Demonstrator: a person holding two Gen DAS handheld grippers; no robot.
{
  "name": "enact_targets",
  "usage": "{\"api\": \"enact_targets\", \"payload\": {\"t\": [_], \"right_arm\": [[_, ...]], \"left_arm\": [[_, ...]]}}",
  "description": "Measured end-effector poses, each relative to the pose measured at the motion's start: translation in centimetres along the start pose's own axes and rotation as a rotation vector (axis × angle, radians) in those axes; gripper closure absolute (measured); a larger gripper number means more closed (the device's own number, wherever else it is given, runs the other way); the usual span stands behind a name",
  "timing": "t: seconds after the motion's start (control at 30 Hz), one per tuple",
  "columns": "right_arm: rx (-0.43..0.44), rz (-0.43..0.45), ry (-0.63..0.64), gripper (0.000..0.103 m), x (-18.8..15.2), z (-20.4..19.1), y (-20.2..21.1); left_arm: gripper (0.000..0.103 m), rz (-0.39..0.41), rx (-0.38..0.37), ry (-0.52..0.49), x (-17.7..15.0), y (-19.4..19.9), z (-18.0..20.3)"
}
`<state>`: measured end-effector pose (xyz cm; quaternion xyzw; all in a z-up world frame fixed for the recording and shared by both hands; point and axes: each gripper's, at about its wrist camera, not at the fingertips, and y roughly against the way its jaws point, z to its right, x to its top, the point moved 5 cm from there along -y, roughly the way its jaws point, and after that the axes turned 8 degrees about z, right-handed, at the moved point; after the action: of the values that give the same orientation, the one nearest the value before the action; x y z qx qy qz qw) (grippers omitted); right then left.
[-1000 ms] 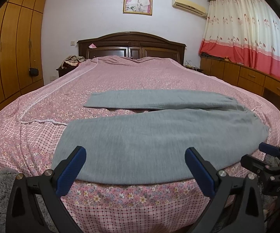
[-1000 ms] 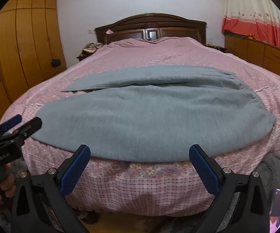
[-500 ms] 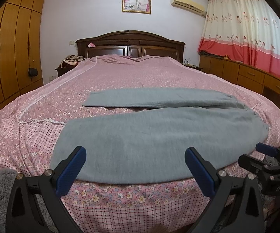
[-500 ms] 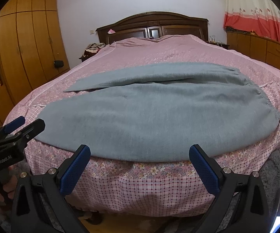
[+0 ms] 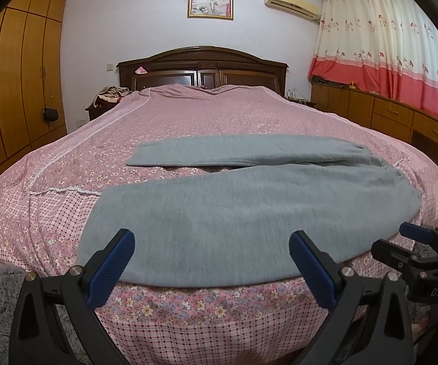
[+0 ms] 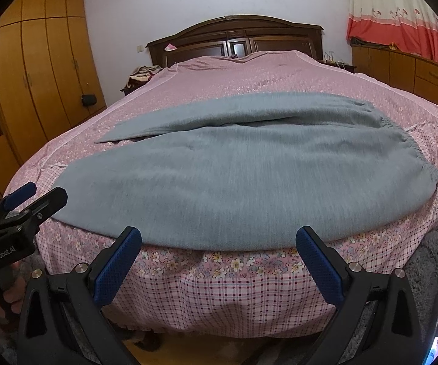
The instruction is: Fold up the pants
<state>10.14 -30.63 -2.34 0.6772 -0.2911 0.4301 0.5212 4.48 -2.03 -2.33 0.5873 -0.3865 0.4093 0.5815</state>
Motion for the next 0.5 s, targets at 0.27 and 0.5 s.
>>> {"api": "enact_targets", "payload": {"t": [0.27, 0.5], "right_arm": [[0.021, -0.013, 0.003, 0.0, -0.16, -0.37, -0.17], [0.026, -0.009, -0.005, 0.0, -0.07, -0.4, -0.03]], "left_arm": [[0.0, 0.0, -0.003, -0.002, -0.12, 0.09, 0.13], [0.0, -0.007, -0.005, -0.002, -0.2, 0.05, 0.22]]}}
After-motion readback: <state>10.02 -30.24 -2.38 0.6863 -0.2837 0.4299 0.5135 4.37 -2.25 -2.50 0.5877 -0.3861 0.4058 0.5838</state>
